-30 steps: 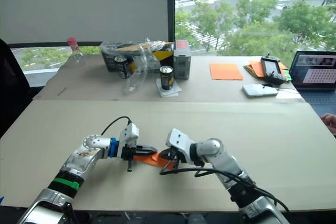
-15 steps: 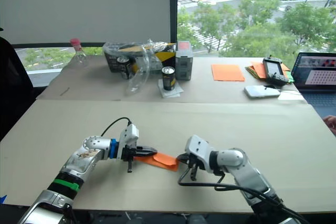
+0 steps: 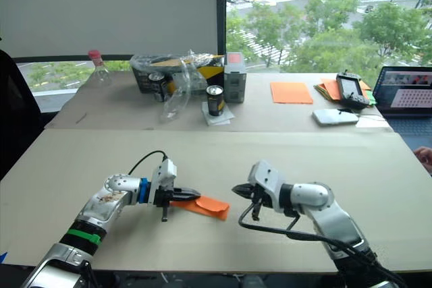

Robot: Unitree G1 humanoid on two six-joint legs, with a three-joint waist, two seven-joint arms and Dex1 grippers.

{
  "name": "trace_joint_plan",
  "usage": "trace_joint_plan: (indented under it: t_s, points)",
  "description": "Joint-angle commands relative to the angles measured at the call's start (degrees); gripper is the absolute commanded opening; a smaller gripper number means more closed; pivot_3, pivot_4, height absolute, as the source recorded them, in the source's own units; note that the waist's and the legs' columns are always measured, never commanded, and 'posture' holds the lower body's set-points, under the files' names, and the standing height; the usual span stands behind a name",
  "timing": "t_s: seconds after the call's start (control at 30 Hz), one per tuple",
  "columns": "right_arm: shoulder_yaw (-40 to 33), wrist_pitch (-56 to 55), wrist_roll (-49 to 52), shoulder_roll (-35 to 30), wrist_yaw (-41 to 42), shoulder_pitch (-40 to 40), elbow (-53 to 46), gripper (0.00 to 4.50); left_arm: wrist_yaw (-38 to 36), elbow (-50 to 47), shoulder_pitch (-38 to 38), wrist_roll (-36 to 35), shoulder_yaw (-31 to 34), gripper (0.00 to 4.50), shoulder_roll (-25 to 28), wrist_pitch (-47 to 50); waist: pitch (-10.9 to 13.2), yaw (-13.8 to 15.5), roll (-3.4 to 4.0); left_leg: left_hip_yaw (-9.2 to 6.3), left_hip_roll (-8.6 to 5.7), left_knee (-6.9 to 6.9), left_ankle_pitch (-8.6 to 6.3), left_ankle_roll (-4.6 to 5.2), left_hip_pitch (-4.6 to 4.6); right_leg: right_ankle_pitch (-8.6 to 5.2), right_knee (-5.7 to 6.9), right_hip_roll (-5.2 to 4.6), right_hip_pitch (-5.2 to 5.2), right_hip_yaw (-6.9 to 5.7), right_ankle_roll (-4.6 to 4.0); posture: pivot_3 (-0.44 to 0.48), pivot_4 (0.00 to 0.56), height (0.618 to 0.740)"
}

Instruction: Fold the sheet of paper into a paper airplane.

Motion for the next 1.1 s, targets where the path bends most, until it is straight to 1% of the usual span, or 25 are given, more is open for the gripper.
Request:
trace_joint_plan:
  t_s: [0.03,0.13,0.3,0.4,0.5,0.57,0.6,0.67,0.73,0.87,1.0,1.1]
  points:
    - [4.5,1.8,-2.5,1.9,-1.4,-0.7,0.0,0.05,0.1,2.1,1.7,2.6,-2.3,0.0,0.5,1.4,0.0,0.1,0.0,0.0,-0.01,0.0,0.0,0.0,-0.01,0.0,-0.01,0.0,-0.02,0.0,0.0,0.0,0.15,0.72]
    - [6.3,0.6,-3.5,2.0,-1.2,1.3,2.0,0.05,0.2,1.8,1.7,2.7,-2.4,0.0,0.6,1.6,0.0,0.2,0.0,0.0,-0.02,0.0,0.0,0.0,-0.04,0.04,-0.01,-0.02,-0.04,0.0,-0.06,0.0,0.15,0.72]
    - [7.8,-2.9,-4.8,-0.8,1.6,4.2,3.5,0.05,0.4,2.4,1.4,3.4,-2.5,0.0,0.9,0.5,0.0,0.0,0.01,0.02,-0.01,0.0,0.0,0.0,0.0,0.0,-0.02,-0.01,-0.01,0.0,0.0,0.0,0.15,0.72]
    - [8.6,-4.7,-6.1,-2.5,2.4,5.0,4.8,0.05,1.7,3.3,1.0,3.6,-1.9,0.0,0.9,1.0,0.0,0.0,0.01,0.01,0.0,0.0,0.0,0.0,0.02,-0.01,0.0,0.0,0.0,0.0,0.01,0.0,0.15,0.72]
    - [8.9,-5.5,-6.5,-2.5,2.4,5.1,5.2,0.05,2.4,4.6,0.6,3.3,-1.0,0.0,1.2,2.0,0.0,0.1,0.0,0.02,-0.01,0.0,0.0,0.0,0.05,-0.01,-0.01,-0.01,0.04,0.0,0.01,0.0,0.15,0.72]
    - [8.9,-5.3,-6.5,-1.9,2.3,4.8,5.4,0.05,2.2,4.9,0.7,1.6,0.8,0.0,1.9,4.1,0.0,0.0,0.0,0.02,0.0,0.0,0.0,0.0,0.12,-0.01,-0.01,-0.01,0.1,0.0,0.01,0.0,0.15,0.72]
    - [8.9,-5.3,-6.5,-1.6,2.2,4.7,5.6,0.05,0.7,3.5,1.3,0.1,2.1,0.0,2.3,2.5,0.0,0.0,0.0,0.02,0.0,0.0,0.0,0.0,0.16,-0.01,0.0,0.0,0.12,0.0,0.01,0.0,0.15,0.72]
    - [8.8,-5.1,-6.4,-1.2,2.1,4.6,5.8,0.05,-1.8,0.0,2.4,-3.1,3.9,0.0,3.0,3.0,0.0,-0.4,0.0,0.02,0.02,0.0,0.0,0.0,0.17,-0.01,0.02,0.01,0.09,0.0,0.01,0.0,0.15,0.72]
    - [8.7,-4.9,-6.3,-0.9,2.2,4.3,5.9,0.05,-2.7,-2.7,2.7,-5.7,5.5,0.0,3.4,4.4,0.0,-0.4,-0.01,0.02,0.05,-0.03,0.0,0.0,0.12,-0.01,0.05,0.03,0.01,0.01,0.0,0.0,0.15,0.72]
    - [9.2,-4.6,-6.6,0.2,2.2,3.4,6.3,0.05,-2.8,-5.4,2.8,-6.4,5.9,0.0,3.6,3.4,0.0,-0.2,-0.1,-0.01,0.04,-0.02,0.0,0.0,0.02,0.0,0.04,0.03,-0.04,0.0,-0.01,0.0,0.15,0.72]
    - [9.8,-4.5,-7.0,0.9,2.3,3.2,6.5,0.05,-1.7,-7.9,2.5,-7.1,5.2,0.0,1.4,4.8,0.0,-0.3,-0.11,0.0,0.04,-0.02,0.0,0.0,0.01,0.0,0.04,0.02,-0.05,0.0,-0.02,0.0,0.15,0.72]
    - [10.1,-4.4,-7.4,0.7,2.2,3.3,6.1,0.05,-0.2,-9.2,2.3,-8.3,5.8,0.0,-0.9,6.4,0.1,-0.4,-0.11,0.0,0.05,-0.03,0.0,0.0,0.01,0.0,0.05,0.03,-0.06,0.0,-0.02,0.0,0.15,0.72]
